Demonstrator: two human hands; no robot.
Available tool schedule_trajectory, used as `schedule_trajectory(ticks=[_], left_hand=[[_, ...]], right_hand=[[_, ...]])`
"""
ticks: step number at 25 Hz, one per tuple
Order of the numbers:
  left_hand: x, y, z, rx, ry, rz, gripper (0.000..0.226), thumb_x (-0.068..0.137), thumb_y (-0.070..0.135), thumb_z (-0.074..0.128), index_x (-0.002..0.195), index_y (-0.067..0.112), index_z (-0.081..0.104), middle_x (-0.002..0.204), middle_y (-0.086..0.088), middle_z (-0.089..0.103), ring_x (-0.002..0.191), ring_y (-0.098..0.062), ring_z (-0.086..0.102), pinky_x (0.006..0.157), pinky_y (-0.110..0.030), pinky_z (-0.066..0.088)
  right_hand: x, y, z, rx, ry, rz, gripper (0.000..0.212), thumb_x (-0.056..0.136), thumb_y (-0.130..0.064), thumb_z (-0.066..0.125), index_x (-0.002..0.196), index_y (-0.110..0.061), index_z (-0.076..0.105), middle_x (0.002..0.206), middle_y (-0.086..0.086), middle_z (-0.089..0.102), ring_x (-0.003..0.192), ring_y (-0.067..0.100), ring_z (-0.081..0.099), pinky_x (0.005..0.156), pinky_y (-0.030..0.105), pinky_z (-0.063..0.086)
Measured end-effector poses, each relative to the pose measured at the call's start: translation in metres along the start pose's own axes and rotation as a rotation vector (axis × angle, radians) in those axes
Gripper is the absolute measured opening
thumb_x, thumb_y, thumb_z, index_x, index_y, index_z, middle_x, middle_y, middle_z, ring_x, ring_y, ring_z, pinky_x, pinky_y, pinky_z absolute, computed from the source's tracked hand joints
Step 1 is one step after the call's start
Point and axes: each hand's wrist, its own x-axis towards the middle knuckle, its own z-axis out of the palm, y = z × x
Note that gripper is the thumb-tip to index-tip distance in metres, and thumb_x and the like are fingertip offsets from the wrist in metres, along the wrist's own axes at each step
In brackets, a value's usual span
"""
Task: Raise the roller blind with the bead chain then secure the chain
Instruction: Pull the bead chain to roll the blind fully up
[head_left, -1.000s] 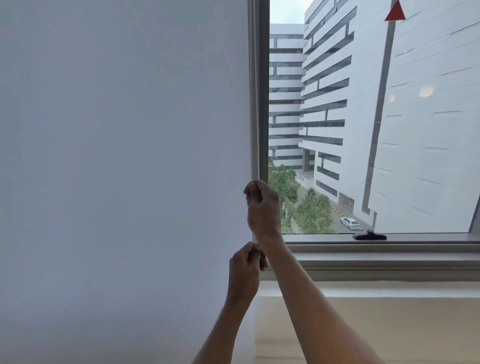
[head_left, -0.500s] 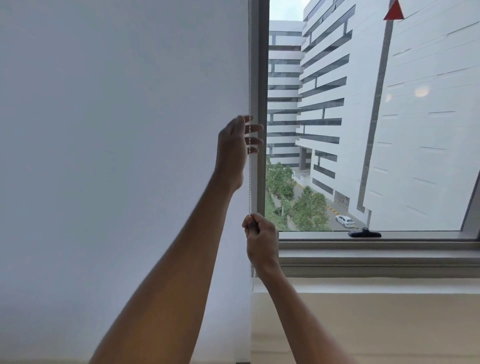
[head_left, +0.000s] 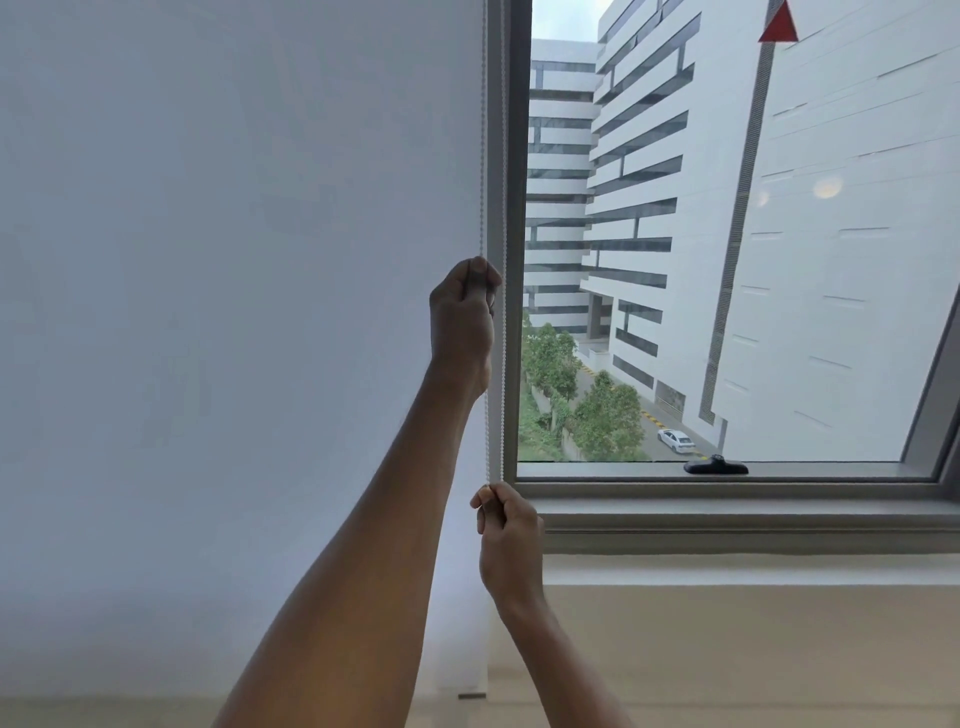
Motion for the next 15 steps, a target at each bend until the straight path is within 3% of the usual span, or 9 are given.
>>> schedule_trajectory(ticks=[5,8,11,15], left_hand=[[-0.015,-0.02,-0.011,0.042,0.027,-0.041,0.033,0.108,0.003,0.042,0.084,0.012,0.064,0.067,0.006,0.047,0.063,-0.009,0.035,0.062,-0.027,0.031],[-0.023,-0.032,-0.024,0.039,-0.005,-0.039,0.039,0.108,0.002,0.042,0.076,0.016,0.06,0.07,0.0,0.043,0.062,-0.009,0.032,0.061,-0.026,0.029],[-0.031,-0.04,-0.033,0.079,-0.009,-0.044,0.04,0.109,0.005,0.043,0.075,0.017,0.061,0.074,-0.008,0.044,0.064,-0.01,0.034,0.062,-0.027,0.031],[-0.049,-0.065,-0.043,0.114,-0.032,-0.091,0.032,0.106,0.002,0.044,0.08,0.008,0.061,0.073,-0.008,0.046,0.065,-0.013,0.037,0.064,-0.03,0.034]], right_hand=[[-0.014,0.021,0.0,-0.028,-0.034,0.081,0.03,0.107,-0.007,0.05,0.091,-0.013,0.074,0.067,0.001,0.07,0.054,0.006,0.052,0.058,0.028,0.044],[-0.009,0.029,-0.007,-0.131,-0.029,0.137,0.023,0.108,-0.012,0.05,0.111,-0.011,0.072,0.095,0.003,0.079,0.081,0.013,0.072,0.076,0.032,0.054],[0.016,0.005,-0.013,-0.249,0.089,0.077,0.032,0.105,-0.005,0.045,0.129,-0.01,0.066,0.124,0.01,0.074,0.115,0.026,0.068,0.098,0.035,0.052],[0.065,-0.087,-0.015,-0.174,0.093,-0.129,0.03,0.104,-0.006,0.048,0.128,-0.01,0.065,0.124,0.006,0.073,0.108,0.013,0.064,0.096,0.027,0.052]])
